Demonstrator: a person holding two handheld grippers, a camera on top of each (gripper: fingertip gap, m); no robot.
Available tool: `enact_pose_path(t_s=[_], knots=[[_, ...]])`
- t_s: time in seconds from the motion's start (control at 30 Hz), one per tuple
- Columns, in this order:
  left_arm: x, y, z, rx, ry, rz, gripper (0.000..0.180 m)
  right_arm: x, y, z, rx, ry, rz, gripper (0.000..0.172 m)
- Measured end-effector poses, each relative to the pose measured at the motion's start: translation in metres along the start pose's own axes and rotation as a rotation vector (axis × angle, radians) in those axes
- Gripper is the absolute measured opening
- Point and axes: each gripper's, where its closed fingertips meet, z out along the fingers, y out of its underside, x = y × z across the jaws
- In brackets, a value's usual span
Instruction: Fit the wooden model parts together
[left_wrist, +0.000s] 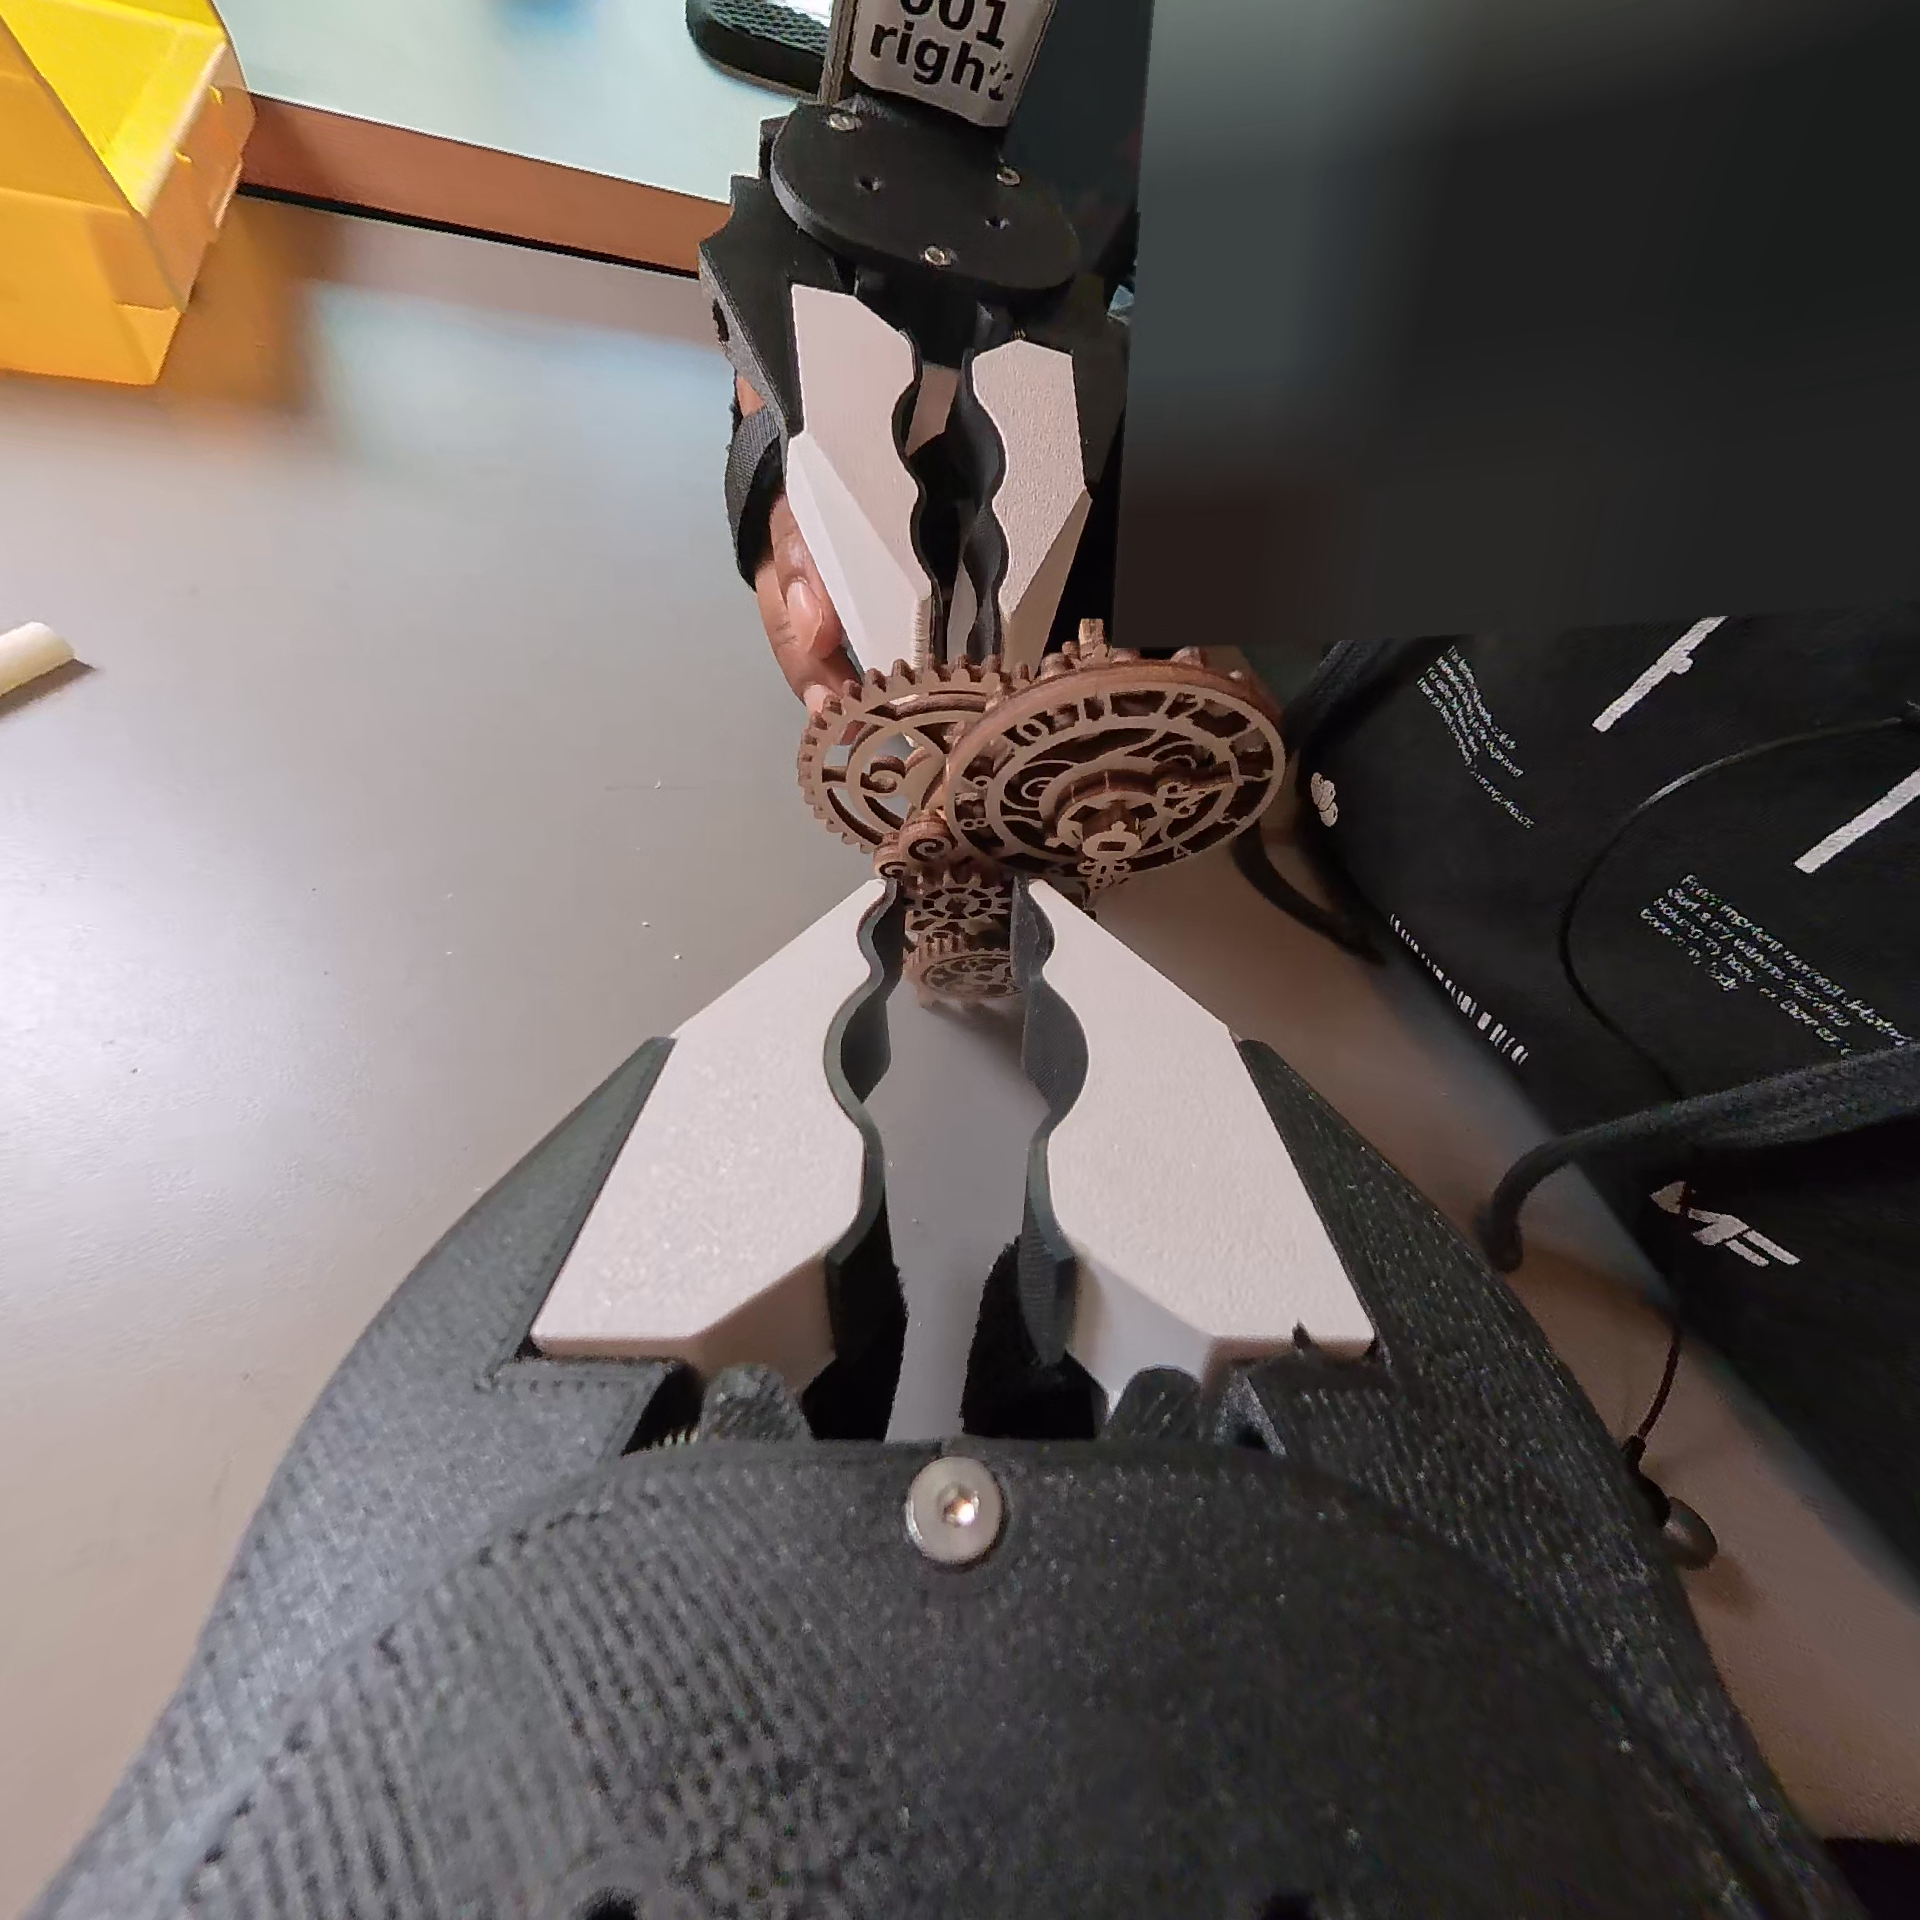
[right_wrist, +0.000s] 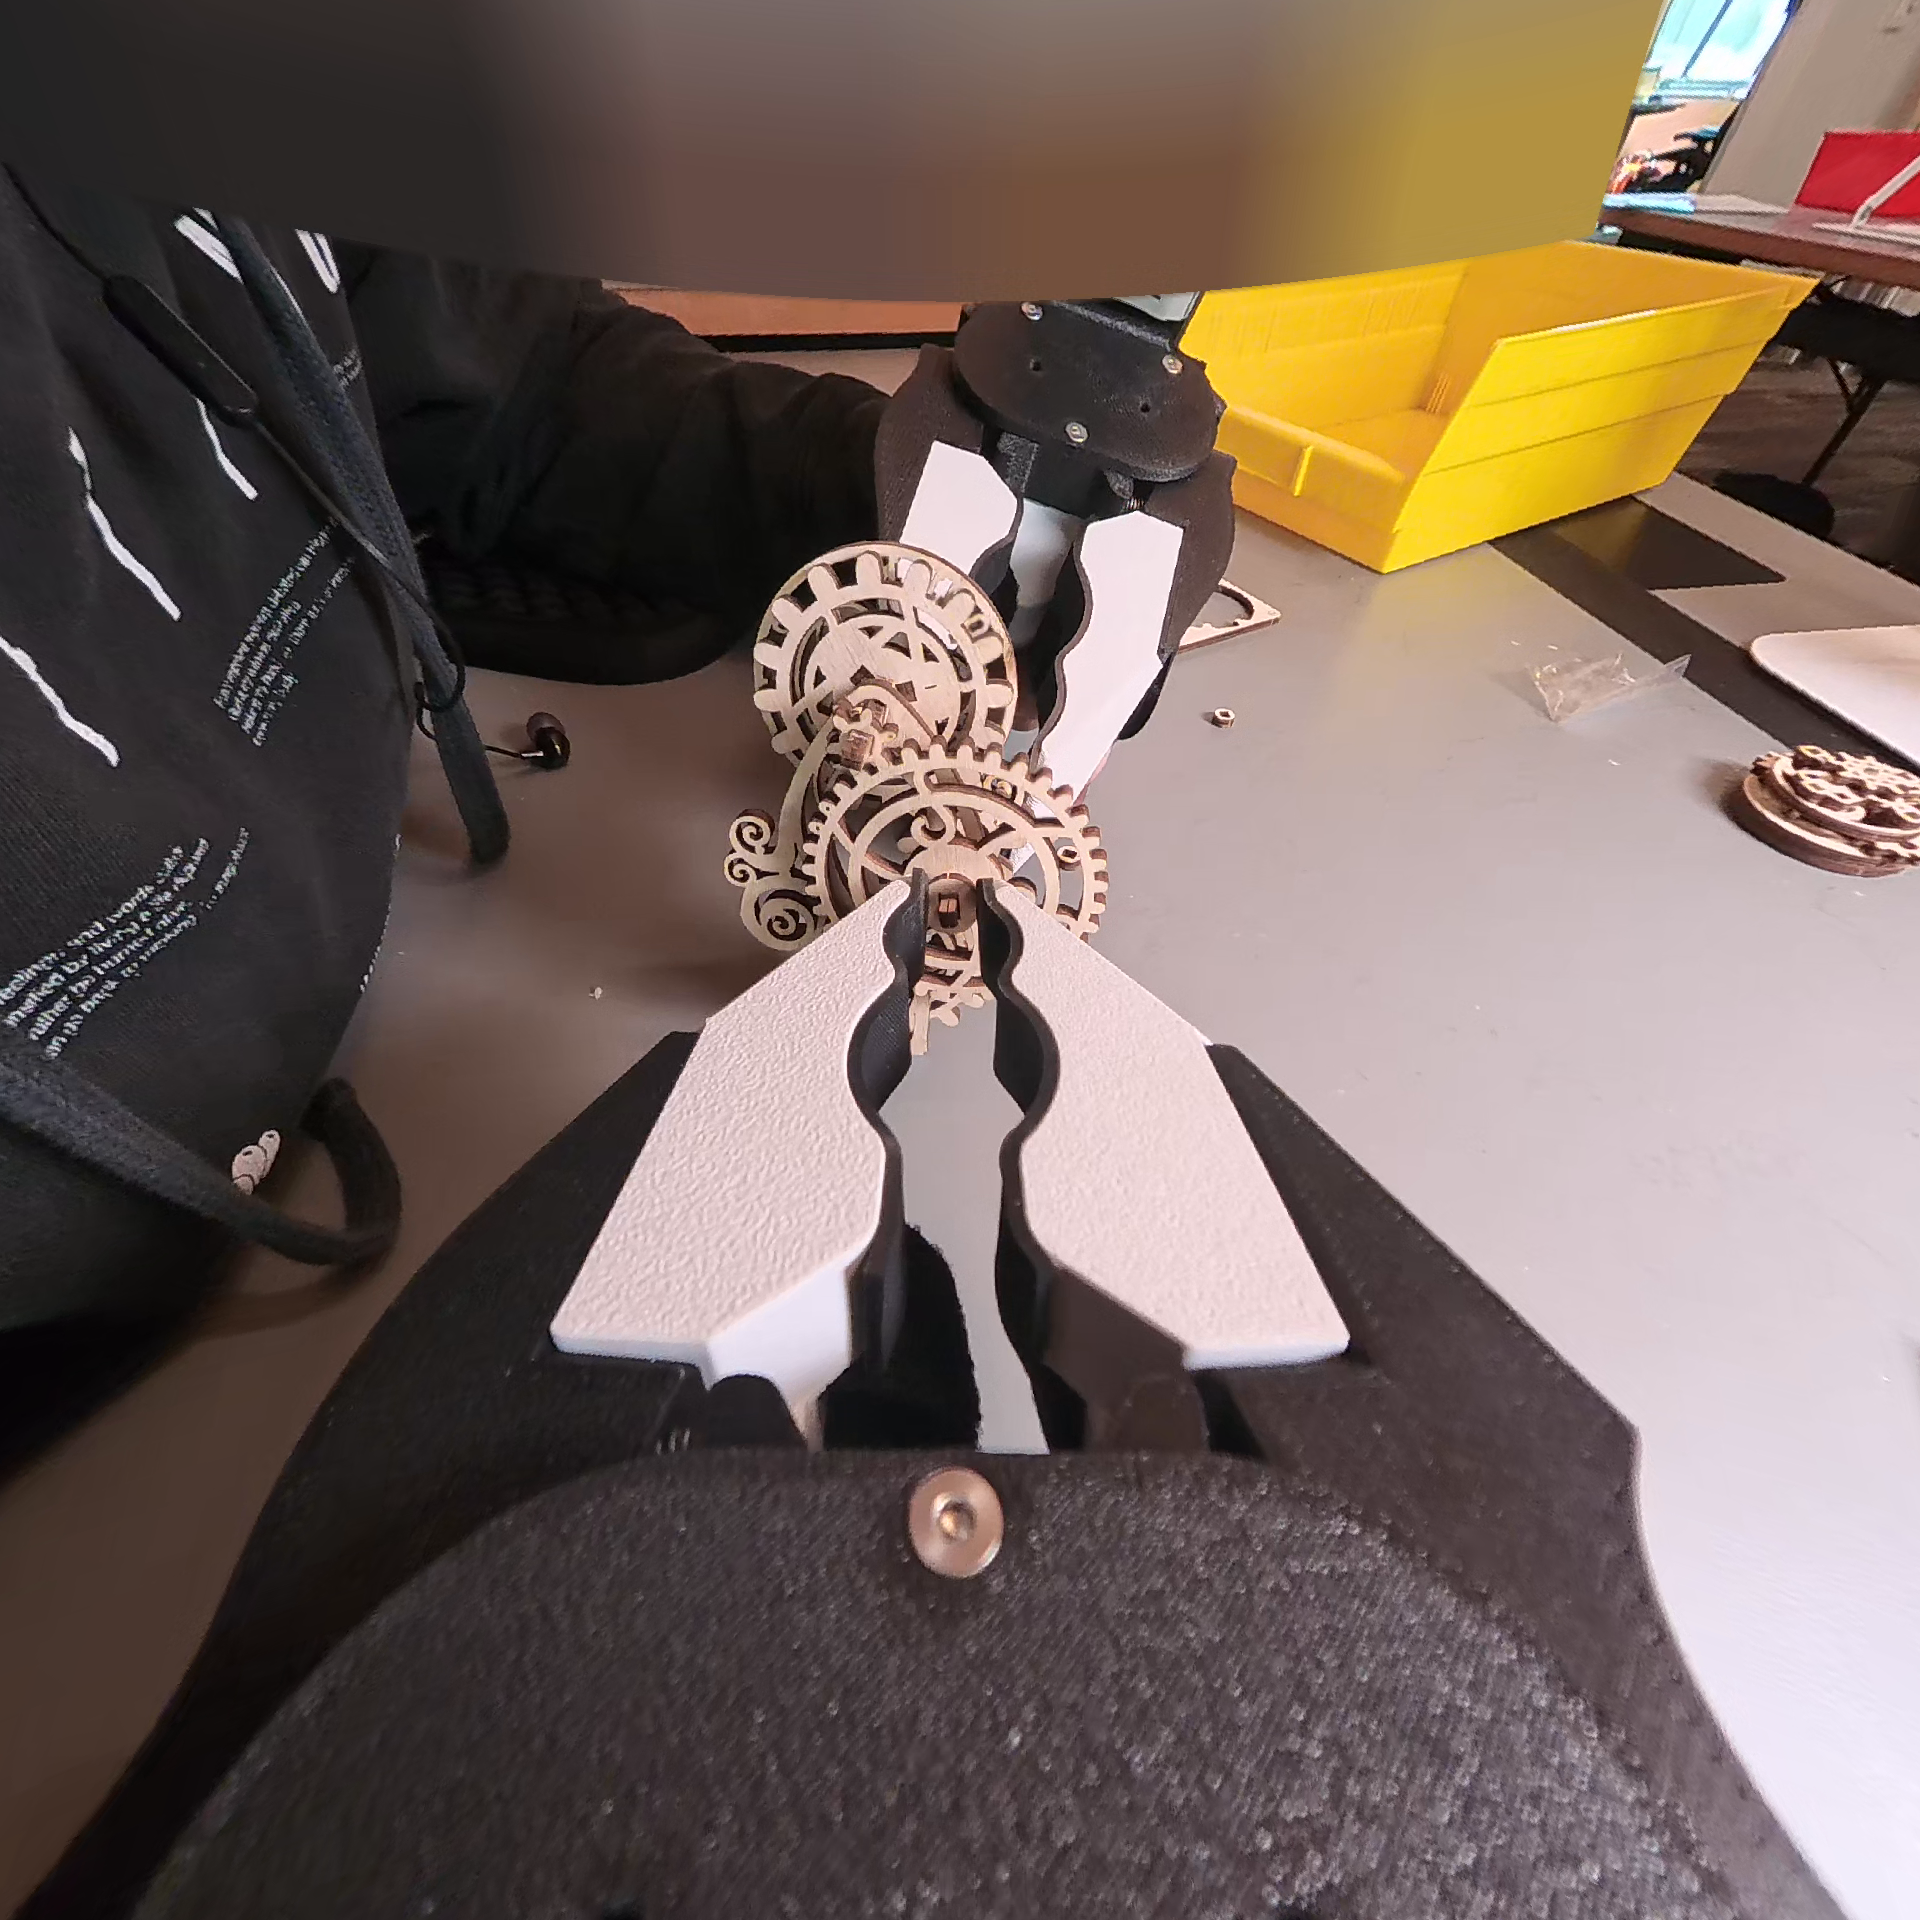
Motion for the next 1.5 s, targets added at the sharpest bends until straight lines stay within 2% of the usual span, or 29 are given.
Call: enact_pose_path(t_s=[1.27,1.5], knots=[[-0.0051,0.0018,-0.0027,0.042,0.010,-0.041,0.019,0.0056,0.0051,0.0005,-0.036,0.022,0.051,0.008],[-0.0063,0.0067,-0.0001,0.020,0.002,-0.036,0.019,0.0067,0.0071,-0.0001,-0.055,0.039,0.022,0.001]])
